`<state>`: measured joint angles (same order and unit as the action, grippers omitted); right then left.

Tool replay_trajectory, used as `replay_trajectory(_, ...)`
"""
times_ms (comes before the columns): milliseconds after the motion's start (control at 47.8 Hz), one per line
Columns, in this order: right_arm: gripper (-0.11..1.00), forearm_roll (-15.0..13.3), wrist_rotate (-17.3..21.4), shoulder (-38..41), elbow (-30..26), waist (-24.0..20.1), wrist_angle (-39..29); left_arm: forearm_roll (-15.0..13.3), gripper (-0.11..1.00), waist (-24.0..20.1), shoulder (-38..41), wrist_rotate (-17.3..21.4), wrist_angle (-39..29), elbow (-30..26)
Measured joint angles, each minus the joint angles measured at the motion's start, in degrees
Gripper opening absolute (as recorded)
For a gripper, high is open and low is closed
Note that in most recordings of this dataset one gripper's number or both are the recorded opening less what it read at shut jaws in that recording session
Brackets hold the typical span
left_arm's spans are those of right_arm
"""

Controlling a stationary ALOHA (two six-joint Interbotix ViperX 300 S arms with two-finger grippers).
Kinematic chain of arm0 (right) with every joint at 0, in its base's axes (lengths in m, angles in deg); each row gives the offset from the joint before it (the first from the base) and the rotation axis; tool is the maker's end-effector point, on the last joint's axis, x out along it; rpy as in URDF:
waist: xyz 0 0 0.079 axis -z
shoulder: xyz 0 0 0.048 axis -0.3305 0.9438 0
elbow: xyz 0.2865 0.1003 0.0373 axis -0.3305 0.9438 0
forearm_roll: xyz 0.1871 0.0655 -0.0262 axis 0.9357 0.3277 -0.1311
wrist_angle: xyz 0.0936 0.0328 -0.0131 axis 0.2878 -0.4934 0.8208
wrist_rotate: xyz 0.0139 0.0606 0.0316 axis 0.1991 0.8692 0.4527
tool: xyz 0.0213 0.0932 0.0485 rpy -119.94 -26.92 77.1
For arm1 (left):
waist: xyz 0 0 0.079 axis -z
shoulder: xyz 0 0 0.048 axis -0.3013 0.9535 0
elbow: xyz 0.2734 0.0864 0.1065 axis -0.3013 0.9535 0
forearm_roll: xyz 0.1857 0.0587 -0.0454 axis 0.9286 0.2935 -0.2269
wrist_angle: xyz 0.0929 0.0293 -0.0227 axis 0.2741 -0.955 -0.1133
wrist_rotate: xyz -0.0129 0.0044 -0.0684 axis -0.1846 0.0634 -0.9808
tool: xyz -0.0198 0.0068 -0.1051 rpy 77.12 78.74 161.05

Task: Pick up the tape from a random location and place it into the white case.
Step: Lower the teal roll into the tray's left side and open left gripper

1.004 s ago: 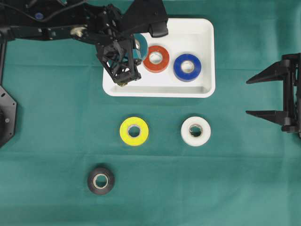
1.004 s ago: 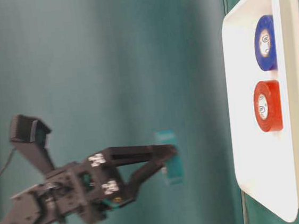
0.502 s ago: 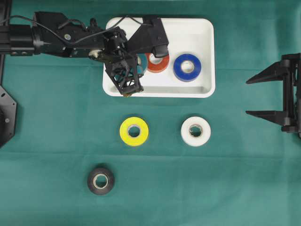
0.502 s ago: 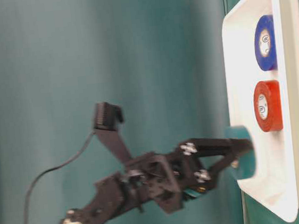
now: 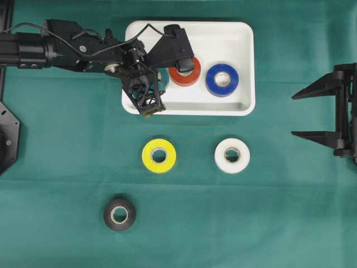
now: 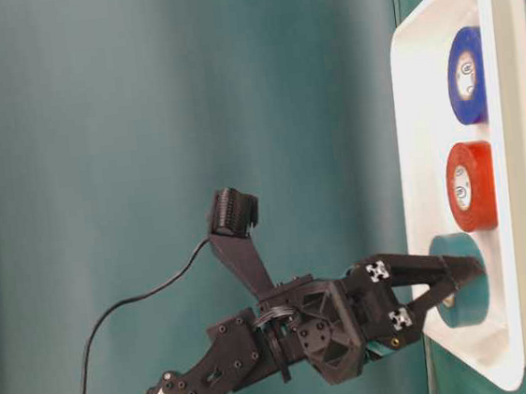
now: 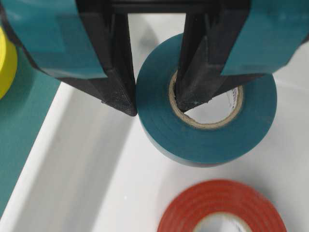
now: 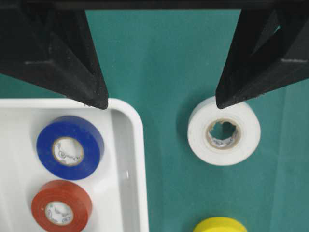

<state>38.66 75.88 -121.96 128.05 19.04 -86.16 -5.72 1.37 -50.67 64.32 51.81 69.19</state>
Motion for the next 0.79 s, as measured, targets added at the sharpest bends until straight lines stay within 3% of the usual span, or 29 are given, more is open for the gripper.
replay_trajectory(230,0.88,-0.09,0.0,0.0,0.0,0.0,0.0,0.0,0.22,0.09,0.0,0.0,0.62,0.0)
replay_trajectory(272,0.88,-0.09,0.09,0.0,0.0,0.0,0.0,0.0,0.3,0.09,0.0,0.0,0.62,0.0)
replay_trajectory(439,0.88,-0.09,0.0,0.0,0.0,0.0,0.0,0.0,0.8,0.09,0.0,0.0,0.53,0.0)
replay_trajectory(523,0.88,-0.09,0.0,0.0,0.0,0.0,0.09,0.0,0.96,0.0,0.0,-0.09,0.35,0.0)
replay_trajectory(795,0.88,-0.09,0.0,0.0,0.0,0.0,0.09,0.0,0.94,-0.09,0.0,-0.09,0.18,0.0)
